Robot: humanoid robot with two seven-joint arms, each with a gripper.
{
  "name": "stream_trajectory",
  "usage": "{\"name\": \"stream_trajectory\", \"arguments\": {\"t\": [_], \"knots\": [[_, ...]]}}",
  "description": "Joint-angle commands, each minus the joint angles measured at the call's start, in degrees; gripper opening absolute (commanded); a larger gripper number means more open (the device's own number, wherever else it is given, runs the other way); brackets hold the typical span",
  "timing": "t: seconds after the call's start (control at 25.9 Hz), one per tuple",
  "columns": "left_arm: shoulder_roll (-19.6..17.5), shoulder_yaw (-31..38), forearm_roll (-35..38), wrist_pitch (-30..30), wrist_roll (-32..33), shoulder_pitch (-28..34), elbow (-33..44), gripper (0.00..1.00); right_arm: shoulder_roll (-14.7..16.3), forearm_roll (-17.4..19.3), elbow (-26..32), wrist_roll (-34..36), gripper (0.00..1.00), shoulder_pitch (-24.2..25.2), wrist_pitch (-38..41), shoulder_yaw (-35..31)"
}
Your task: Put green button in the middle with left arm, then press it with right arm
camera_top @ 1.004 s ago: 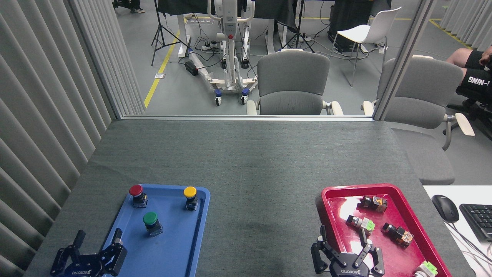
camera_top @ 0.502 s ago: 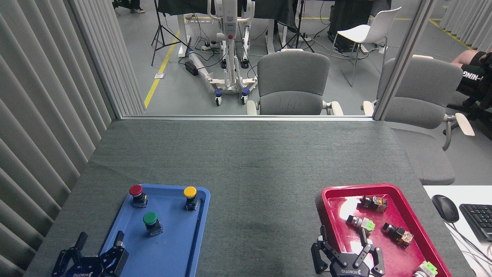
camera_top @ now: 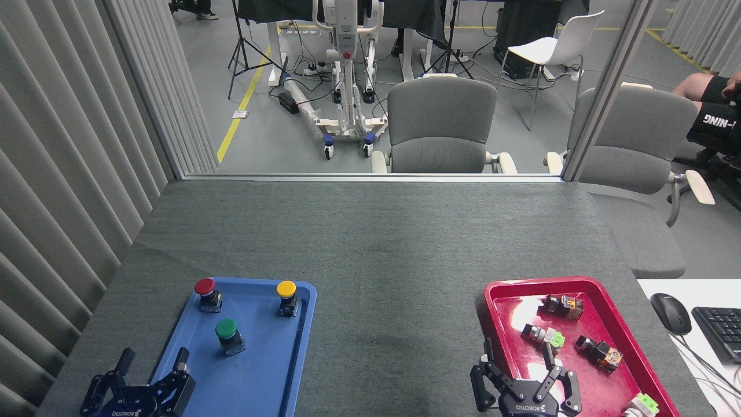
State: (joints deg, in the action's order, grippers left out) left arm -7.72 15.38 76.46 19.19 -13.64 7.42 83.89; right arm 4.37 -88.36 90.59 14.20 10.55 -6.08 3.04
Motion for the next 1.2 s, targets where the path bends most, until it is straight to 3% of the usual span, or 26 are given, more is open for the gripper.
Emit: {"name": "stream_trajectory", "arguments": {"t": [0.0, 0.85, 1.16], "knots": [[-0.10, 0.00, 0.00, 0.05, 0.01, -0.04, 0.05, 1.00, 0.03, 0.03, 0.02, 0.39, 1.00, 0.27, -0.16, 0.12], [-0.37, -0.61, 0.09, -0.30, 0.71, -0.04, -0.74, 1.00, -0.33, -0.14, 0.55, 0.39, 1.00, 1.41, -0.34, 0.30], [-1.60, -7.03, 0.70, -0.82, 0.89, -3.11, -6.11, 0.99, -0.33, -0.23, 0.55, 0.39, 1.00, 1.50, -0.25, 0.39]]}}
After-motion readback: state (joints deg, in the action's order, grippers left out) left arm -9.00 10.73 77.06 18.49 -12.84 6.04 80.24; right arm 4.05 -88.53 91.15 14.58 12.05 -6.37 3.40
